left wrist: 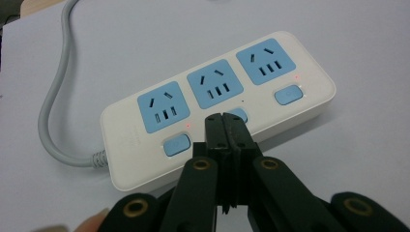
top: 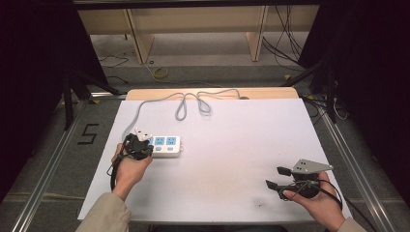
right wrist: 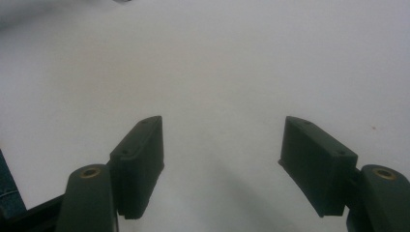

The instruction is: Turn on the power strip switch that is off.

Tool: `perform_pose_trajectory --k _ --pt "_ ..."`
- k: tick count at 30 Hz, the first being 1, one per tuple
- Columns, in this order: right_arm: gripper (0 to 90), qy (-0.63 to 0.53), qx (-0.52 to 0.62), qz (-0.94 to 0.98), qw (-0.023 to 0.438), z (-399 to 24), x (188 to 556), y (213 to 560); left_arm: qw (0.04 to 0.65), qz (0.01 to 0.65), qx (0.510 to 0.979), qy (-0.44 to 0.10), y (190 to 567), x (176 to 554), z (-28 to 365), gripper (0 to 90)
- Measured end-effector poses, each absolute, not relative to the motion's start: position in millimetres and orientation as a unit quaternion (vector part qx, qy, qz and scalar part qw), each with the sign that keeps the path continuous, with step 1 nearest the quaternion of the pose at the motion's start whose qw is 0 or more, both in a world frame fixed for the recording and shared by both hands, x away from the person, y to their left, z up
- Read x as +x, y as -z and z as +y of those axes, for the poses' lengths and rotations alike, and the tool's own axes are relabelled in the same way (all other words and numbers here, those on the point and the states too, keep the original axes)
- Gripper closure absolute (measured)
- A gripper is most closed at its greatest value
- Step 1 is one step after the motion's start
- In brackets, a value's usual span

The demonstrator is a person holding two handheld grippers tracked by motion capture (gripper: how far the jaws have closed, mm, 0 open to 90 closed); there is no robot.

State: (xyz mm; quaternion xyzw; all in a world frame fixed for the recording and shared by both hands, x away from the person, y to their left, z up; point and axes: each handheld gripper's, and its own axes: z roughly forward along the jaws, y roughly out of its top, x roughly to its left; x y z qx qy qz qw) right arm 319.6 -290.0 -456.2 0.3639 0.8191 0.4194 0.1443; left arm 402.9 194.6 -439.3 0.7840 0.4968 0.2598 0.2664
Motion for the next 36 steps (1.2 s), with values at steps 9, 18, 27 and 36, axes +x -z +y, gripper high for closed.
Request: perform_pose_trajectory --k 9,18,27,36 --pt "32.3 -0.418 0.363 0.820 0.144 -290 319 456 0.264 0.499 0.785 -0.256 442 408 194 90.0" --pt "32.2 -0.419 0.363 0.820 0.143 -290 319 456 0.262 0.498 0.786 -0.256 443 414 193 90.0" --pt "32.1 -0.419 0.363 0.820 0.142 -289 320 457 0.255 0.496 0.790 -0.253 445 419 189 90.0" --pt "32.2 -0.419 0.363 0.820 0.141 -290 320 457 0.255 0.494 0.792 -0.252 445 424 187 90.0"
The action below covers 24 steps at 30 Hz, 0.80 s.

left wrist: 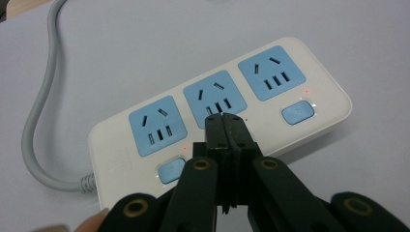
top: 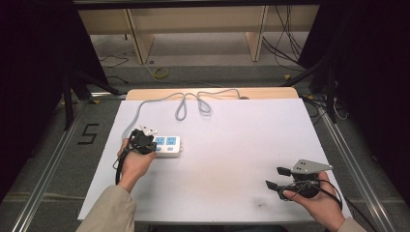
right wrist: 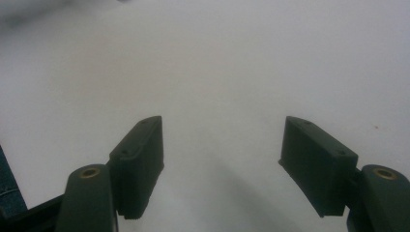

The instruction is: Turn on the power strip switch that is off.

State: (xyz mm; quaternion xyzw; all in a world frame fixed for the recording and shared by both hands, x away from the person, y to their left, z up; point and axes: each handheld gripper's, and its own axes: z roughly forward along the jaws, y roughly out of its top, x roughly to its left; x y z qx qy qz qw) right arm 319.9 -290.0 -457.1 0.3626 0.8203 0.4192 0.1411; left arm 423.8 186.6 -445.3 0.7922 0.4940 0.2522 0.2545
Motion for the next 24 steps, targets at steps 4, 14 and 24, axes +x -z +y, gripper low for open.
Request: perform_pose_trajectory --k 4,14,24 --pt "32.2 -0.419 0.365 0.820 0.141 -289.7 320.2 457.5 0.255 0.494 0.793 -0.250 445.8 425.9 185.3 90.0" --pt "32.2 -0.418 0.365 0.820 0.139 -289.8 320.5 457.9 0.254 0.494 0.794 -0.249 445.2 430.2 181.9 90.0" --pt "32.2 -0.418 0.364 0.821 0.140 -289.8 320.6 457.9 0.252 0.494 0.796 -0.244 446.7 433.4 179.9 90.0"
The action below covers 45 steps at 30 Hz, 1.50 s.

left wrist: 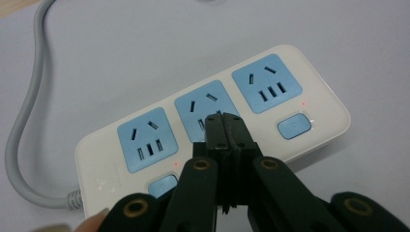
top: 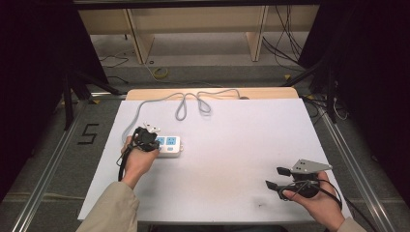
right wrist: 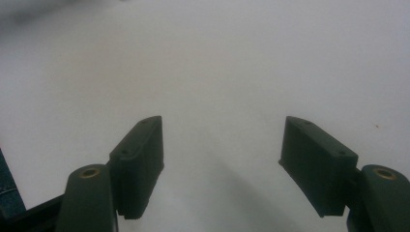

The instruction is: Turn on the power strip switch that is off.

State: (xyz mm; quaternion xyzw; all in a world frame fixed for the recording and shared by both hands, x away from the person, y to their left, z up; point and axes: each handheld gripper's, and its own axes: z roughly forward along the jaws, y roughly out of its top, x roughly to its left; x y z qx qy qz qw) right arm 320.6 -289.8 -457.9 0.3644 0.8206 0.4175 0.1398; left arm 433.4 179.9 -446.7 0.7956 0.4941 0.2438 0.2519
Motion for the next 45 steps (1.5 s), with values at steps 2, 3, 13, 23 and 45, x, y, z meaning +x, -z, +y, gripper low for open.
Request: perform_pose_trajectory --k 2,3,13,23,45 --pt "32.2 -0.418 0.364 0.821 0.140 -289.8 320.6 457.9 0.252 0.495 0.796 -0.243 446.9 434.1 179.7 90.0" --pt "32.2 -0.417 0.364 0.821 0.140 -289.8 320.6 457.9 0.251 0.496 0.795 -0.242 447.2 434.4 179.4 90.0" --pt "32.2 -0.417 0.365 0.821 0.139 -289.4 321.0 458.2 0.246 0.499 0.798 -0.232 449.5 439.8 178.6 90.0" --pt "32.2 -0.416 0.365 0.821 0.140 -289.5 320.9 458.2 0.242 0.497 0.801 -0.228 450.7 442.7 174.9 90.0" --pt "32.2 -0.416 0.364 0.821 0.141 -289.8 320.7 458.1 0.224 0.495 0.809 -0.224 448.9 441.8 173.1 90.0"
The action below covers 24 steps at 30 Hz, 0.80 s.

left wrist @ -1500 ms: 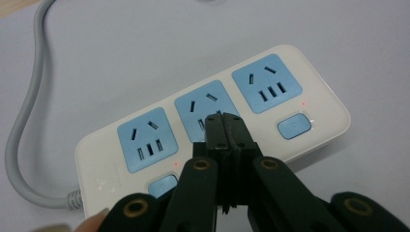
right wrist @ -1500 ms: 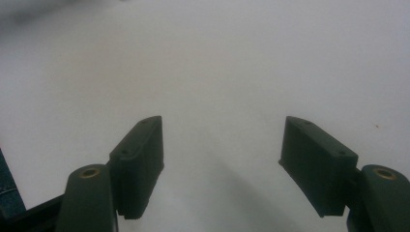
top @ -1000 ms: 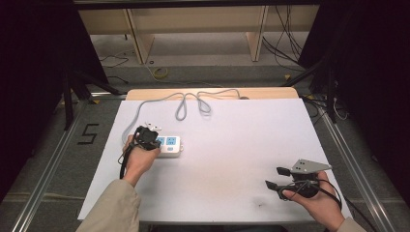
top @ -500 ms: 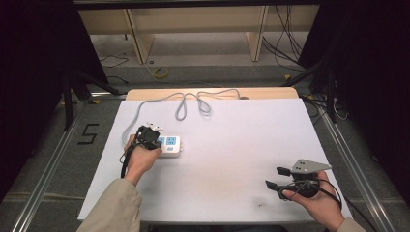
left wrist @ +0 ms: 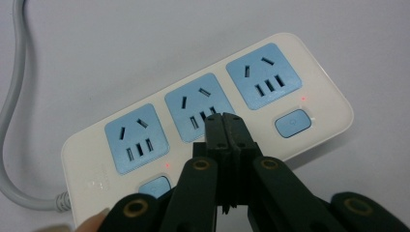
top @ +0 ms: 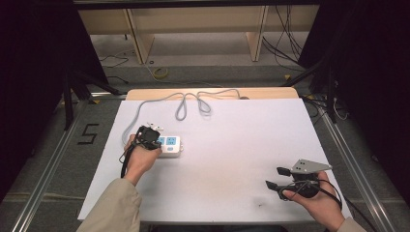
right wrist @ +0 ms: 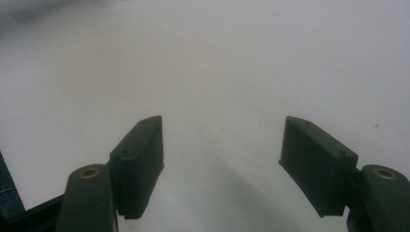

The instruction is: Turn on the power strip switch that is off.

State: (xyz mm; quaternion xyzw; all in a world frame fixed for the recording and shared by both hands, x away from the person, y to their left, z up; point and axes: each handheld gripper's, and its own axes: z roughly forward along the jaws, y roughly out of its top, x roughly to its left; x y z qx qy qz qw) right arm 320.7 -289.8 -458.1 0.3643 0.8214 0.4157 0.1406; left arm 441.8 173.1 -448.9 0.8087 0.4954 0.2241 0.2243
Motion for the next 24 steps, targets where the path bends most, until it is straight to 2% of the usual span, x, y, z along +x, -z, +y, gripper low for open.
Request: perform_pose_trajectory --k 24 --pt "32.2 -0.414 0.361 0.823 0.141 -289.9 320.4 458.4 0.224 0.499 0.810 -0.211 448.6 442.1 173.0 90.0"
